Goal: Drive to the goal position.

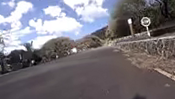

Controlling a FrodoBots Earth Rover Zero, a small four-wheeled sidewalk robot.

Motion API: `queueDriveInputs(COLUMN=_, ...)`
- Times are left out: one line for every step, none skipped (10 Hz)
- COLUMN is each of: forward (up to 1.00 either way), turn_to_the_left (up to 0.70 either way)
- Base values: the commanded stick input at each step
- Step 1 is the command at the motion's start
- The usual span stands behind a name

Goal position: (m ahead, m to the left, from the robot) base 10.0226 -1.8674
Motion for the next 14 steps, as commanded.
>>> queueDriveInputs(forward=0.50, turn_to_the_left=0.00)
queueDriveInputs(forward=0.50, turn_to_the_left=0.00)
queueDriveInputs(forward=0.50, turn_to_the_left=0.00)
queueDriveInputs(forward=0.50, turn_to_the_left=0.00)
queueDriveInputs(forward=0.50, turn_to_the_left=0.00)
queueDriveInputs(forward=0.50, turn_to_the_left=0.00)
queueDriveInputs(forward=0.50, turn_to_the_left=0.00)
queueDriveInputs(forward=0.50, turn_to_the_left=0.00)
queueDriveInputs(forward=0.50, turn_to_the_left=0.00)
queueDriveInputs(forward=0.50, turn_to_the_left=0.00)
queueDriveInputs(forward=0.50, turn_to_the_left=0.00)
queueDriveInputs(forward=0.50, turn_to_the_left=0.00)
queueDriveInputs(forward=0.50, turn_to_the_left=0.00)
queueDriveInputs(forward=0.50, turn_to_the_left=0.00)
